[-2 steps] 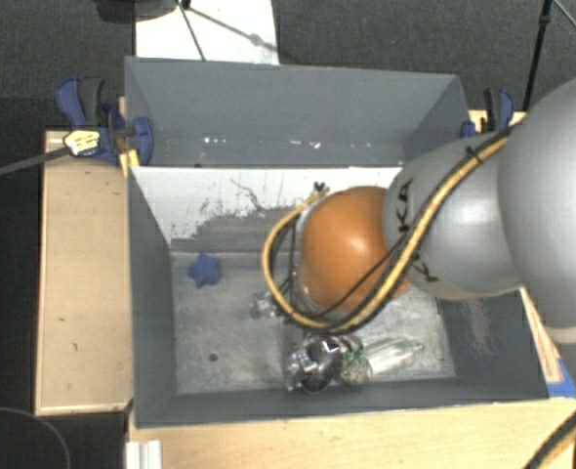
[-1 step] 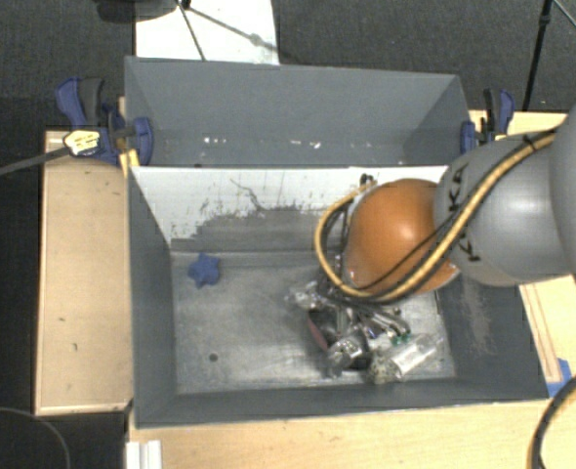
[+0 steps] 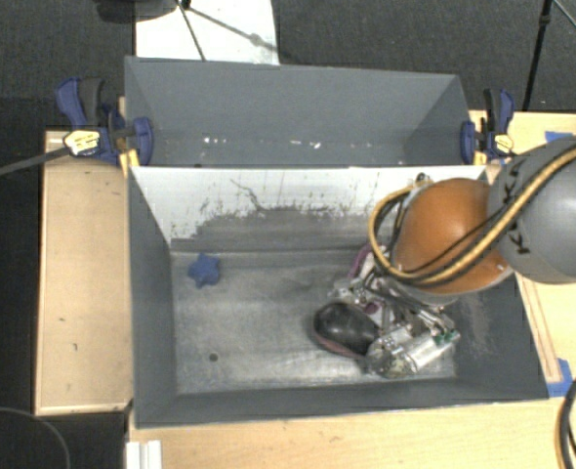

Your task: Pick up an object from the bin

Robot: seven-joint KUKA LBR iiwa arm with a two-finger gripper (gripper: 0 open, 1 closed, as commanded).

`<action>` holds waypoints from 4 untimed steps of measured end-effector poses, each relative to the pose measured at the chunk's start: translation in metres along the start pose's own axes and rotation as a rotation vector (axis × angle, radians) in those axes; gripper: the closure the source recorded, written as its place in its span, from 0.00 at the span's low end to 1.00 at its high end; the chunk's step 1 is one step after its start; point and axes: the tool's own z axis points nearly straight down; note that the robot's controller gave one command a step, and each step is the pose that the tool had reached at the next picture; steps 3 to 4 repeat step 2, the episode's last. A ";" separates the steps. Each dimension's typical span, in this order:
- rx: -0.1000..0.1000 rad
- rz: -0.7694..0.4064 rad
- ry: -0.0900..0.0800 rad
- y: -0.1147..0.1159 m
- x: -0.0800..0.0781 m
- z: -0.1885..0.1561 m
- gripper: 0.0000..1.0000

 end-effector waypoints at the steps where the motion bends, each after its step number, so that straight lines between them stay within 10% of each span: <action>1: -0.001 0.002 0.002 0.002 -0.001 -0.001 1.00; 2: 0.005 -0.148 -0.010 -0.033 -0.004 -0.151 1.00; 4: 0.005 -0.148 -0.010 -0.033 -0.004 -0.151 1.00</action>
Offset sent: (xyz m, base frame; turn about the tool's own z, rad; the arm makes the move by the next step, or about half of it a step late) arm 0.0000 0.0000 0.0000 0.0000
